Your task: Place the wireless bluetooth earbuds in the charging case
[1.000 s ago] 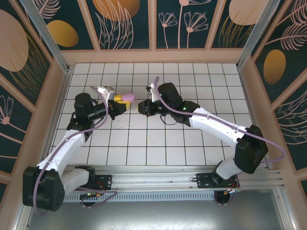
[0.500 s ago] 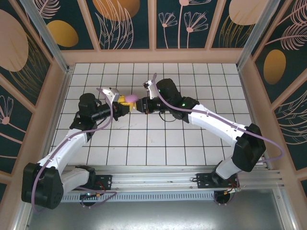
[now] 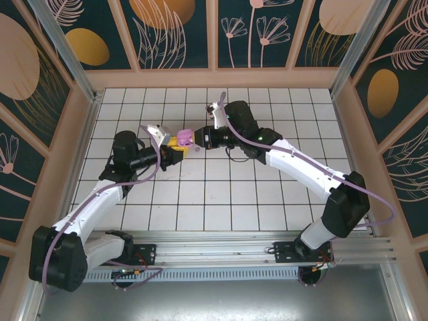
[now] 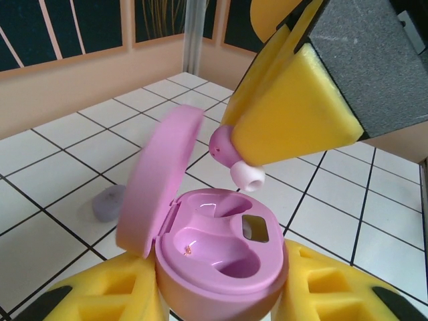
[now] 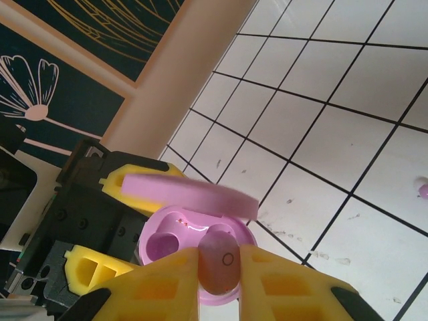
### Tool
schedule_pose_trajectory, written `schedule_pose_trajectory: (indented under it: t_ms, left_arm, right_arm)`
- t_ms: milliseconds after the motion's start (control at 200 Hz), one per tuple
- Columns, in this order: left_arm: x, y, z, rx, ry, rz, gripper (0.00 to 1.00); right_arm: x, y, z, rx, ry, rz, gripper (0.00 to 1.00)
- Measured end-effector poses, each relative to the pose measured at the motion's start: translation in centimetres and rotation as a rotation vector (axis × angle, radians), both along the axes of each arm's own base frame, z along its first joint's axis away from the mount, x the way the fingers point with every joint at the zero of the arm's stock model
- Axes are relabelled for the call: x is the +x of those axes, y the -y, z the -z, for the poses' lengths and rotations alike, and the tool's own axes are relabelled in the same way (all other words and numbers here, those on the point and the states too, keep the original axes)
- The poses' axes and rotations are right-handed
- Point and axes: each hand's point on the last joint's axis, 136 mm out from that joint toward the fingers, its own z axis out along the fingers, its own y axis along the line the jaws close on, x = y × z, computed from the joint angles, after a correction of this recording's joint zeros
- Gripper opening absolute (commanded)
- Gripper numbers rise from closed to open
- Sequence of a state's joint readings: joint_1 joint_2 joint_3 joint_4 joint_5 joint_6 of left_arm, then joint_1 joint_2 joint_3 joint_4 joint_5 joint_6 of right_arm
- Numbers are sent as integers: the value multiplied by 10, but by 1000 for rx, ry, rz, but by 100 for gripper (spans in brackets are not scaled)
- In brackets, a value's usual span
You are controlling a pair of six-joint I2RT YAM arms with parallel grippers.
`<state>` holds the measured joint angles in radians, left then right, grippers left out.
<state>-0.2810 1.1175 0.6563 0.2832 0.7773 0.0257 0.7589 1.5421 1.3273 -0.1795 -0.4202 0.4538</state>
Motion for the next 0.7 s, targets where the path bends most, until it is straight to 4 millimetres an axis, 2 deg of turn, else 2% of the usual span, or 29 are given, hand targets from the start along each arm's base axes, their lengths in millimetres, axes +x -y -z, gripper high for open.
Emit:
schedule_pose_trajectory:
  t_ms: [195, 365, 701]
  left_arm:
    - [0, 1, 0, 0, 0, 2, 0]
    - [0, 1, 0, 1, 0, 2, 0]
    - [-3, 4, 0, 4, 8, 14, 0]
  right_arm:
    - [0, -3, 2, -7, -2, -5, 18]
    - [-9, -11, 4, -22, -1, -20, 18]
    - [-14, -26, -1, -79, 29, -39, 18]
